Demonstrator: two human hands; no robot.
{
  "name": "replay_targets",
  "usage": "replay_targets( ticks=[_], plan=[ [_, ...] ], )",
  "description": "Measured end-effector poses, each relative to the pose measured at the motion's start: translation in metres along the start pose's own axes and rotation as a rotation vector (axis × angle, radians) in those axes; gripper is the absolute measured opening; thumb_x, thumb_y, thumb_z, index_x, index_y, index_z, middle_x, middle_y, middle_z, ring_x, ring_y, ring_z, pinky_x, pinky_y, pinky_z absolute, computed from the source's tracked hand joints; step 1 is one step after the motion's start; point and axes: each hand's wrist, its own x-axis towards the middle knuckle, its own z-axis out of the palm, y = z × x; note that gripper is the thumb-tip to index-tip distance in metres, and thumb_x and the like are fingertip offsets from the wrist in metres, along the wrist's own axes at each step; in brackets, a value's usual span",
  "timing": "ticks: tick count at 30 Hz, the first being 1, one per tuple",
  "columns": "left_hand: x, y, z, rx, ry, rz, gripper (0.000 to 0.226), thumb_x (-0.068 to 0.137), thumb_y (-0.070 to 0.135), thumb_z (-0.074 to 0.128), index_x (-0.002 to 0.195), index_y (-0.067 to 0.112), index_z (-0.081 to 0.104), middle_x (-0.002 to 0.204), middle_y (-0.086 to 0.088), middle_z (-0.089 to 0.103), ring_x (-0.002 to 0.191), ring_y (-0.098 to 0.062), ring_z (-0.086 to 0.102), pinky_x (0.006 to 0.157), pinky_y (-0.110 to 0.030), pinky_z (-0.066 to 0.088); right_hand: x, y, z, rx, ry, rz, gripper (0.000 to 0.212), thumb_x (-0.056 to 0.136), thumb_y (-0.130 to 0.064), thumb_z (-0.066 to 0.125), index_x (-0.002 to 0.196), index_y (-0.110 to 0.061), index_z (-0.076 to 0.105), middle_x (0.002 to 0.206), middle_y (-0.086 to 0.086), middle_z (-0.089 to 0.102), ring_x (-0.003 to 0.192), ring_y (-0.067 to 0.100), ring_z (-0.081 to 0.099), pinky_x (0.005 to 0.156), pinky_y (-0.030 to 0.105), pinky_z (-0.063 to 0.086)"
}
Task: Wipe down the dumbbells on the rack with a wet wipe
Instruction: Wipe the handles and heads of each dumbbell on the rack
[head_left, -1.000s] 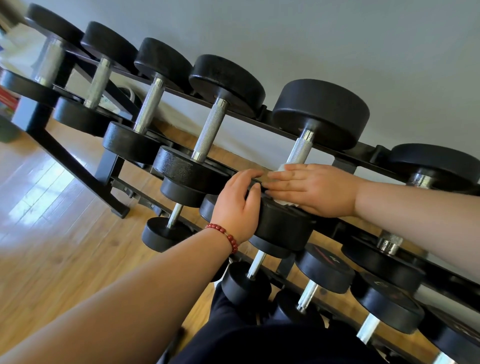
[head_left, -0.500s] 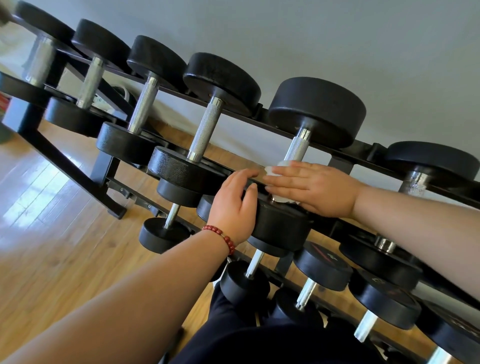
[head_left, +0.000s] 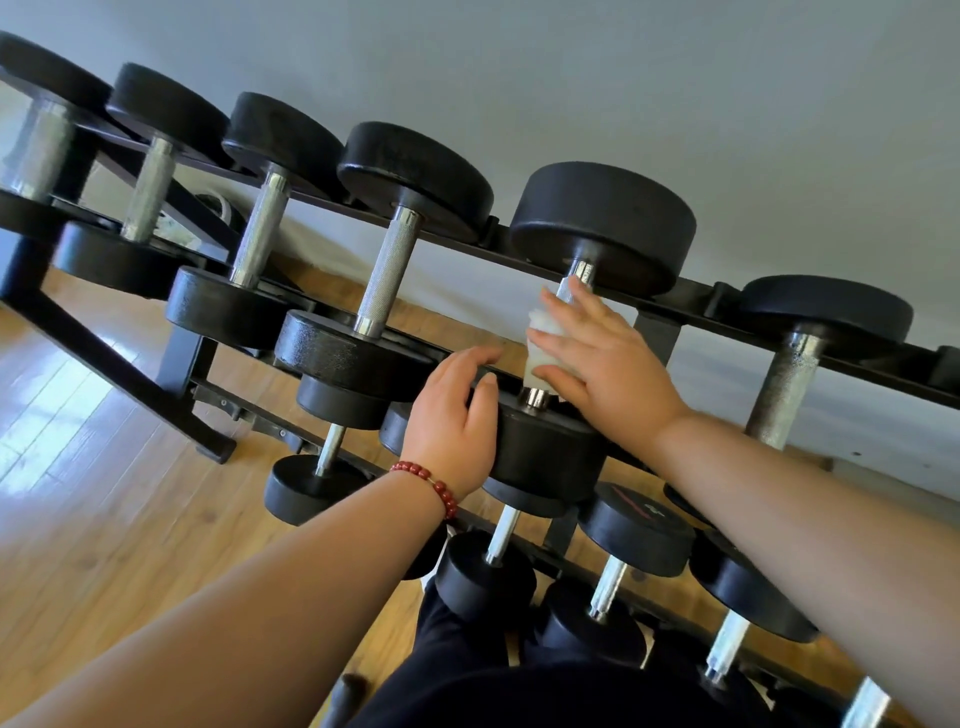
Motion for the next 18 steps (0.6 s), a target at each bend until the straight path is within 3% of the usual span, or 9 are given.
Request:
replay_targets(
  ticks=[2,4,9,15,18],
  plan=[
    [0.001,0.000,0.000,-0.002,-0.010,-0.003,0.034,0.102,0.018,0.038,0.130,0.022,0.055,0.120,0.017,0.049,0.119,-0.002,0.044,0.099,-0.020,0.030,0.000,-0.008,-0.004,0.005,0.124,0.166,0.044,0.081,-0.034,0.075,0.119,-0.014,0.064,0.132,0.012,0.053,0.127,0.025,0.036,0.101,0.043,0.036],
    [0.001,-0.001,0.000,-0.001,-0.015,-0.007,0.034,0.101,0.019,0.038,0.130,0.023,0.055,0.119,0.017,0.049,0.119,-0.002,0.044,0.098,-0.020,0.031,0.001,-0.019,-0.009,0.021,0.189,0.309,0.047,0.074,-0.037,0.080,0.108,-0.012,0.060,0.110,0.008,0.053,0.105,0.025,0.044,0.086,0.034,0.036],
    [0.001,-0.001,0.000,-0.006,-0.007,0.003,0.034,0.101,0.017,0.039,0.130,0.021,0.056,0.120,0.016,0.050,0.119,-0.004,0.045,0.101,-0.022,0.033,0.001,-0.033,-0.011,0.131,0.063,0.568,0.043,0.083,-0.045,0.072,0.108,-0.015,0.053,0.100,-0.005,0.049,0.086,0.010,0.046,0.058,0.012,0.028],
    [0.001,-0.002,-0.001,0.001,-0.019,0.005,0.034,0.101,0.018,0.038,0.130,0.020,0.056,0.121,0.013,0.052,0.121,-0.007,0.046,0.103,-0.025,0.034,0.009,-0.039,-0.012,0.384,0.104,0.859,0.048,0.084,-0.039,0.073,0.123,-0.014,0.058,0.106,-0.003,0.068,0.088,0.006,0.058,0.063,0.009,0.038],
    [0.001,-0.002,0.000,-0.009,-0.020,0.005,0.036,0.101,0.023,0.035,0.130,0.021,0.056,0.127,0.008,0.055,0.123,-0.009,0.046,0.106,-0.029,0.035,0.015,-0.038,-0.005,0.729,0.131,1.068,0.045,0.083,-0.031,0.076,0.121,-0.013,0.063,0.107,0.000,0.070,0.096,0.015,0.067,0.083,0.032,0.057]
  ],
)
